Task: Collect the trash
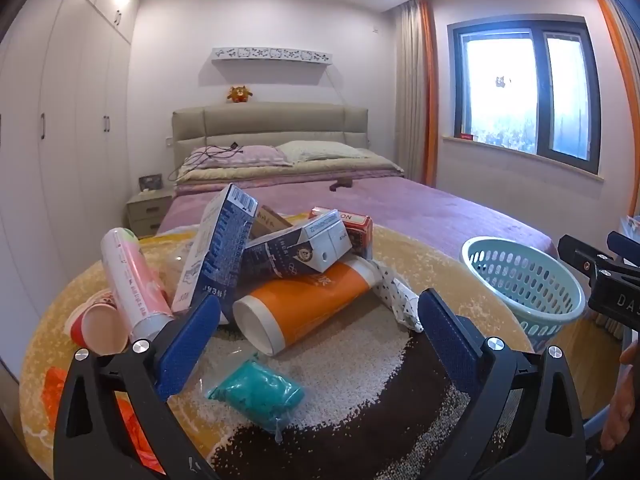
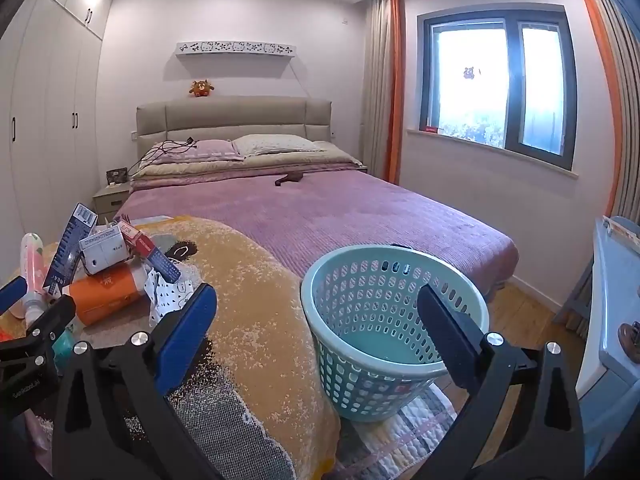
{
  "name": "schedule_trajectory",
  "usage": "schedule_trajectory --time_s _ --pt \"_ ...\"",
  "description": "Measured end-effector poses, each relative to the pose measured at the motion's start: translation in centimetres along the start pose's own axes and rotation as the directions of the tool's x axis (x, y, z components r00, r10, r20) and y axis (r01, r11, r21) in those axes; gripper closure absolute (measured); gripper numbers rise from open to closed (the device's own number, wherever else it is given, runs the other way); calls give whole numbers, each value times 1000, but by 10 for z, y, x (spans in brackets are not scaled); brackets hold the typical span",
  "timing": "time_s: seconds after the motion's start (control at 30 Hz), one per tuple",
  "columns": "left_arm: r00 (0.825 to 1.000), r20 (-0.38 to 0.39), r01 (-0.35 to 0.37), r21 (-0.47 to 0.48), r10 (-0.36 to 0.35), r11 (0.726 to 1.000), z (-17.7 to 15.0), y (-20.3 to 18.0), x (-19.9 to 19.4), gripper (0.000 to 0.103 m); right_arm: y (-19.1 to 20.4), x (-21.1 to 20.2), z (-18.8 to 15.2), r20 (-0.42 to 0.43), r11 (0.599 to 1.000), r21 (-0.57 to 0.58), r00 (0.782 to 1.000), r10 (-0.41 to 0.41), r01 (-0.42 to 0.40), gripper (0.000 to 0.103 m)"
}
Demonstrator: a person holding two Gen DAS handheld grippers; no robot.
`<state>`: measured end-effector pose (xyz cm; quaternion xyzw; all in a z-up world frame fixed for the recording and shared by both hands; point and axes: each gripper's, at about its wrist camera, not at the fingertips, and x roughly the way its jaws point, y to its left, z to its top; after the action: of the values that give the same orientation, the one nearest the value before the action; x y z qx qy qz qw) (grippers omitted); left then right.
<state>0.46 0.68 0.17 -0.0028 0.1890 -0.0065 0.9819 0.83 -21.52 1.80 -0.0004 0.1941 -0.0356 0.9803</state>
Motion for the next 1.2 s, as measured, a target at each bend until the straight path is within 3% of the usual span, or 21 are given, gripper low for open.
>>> schedule_trajectory --time_s 1.2 --pt "1000 -16 8 -20 -8 1000 -2 2 0 7 -3 -1 -2 -19 1000 20 1000 13 -12 7"
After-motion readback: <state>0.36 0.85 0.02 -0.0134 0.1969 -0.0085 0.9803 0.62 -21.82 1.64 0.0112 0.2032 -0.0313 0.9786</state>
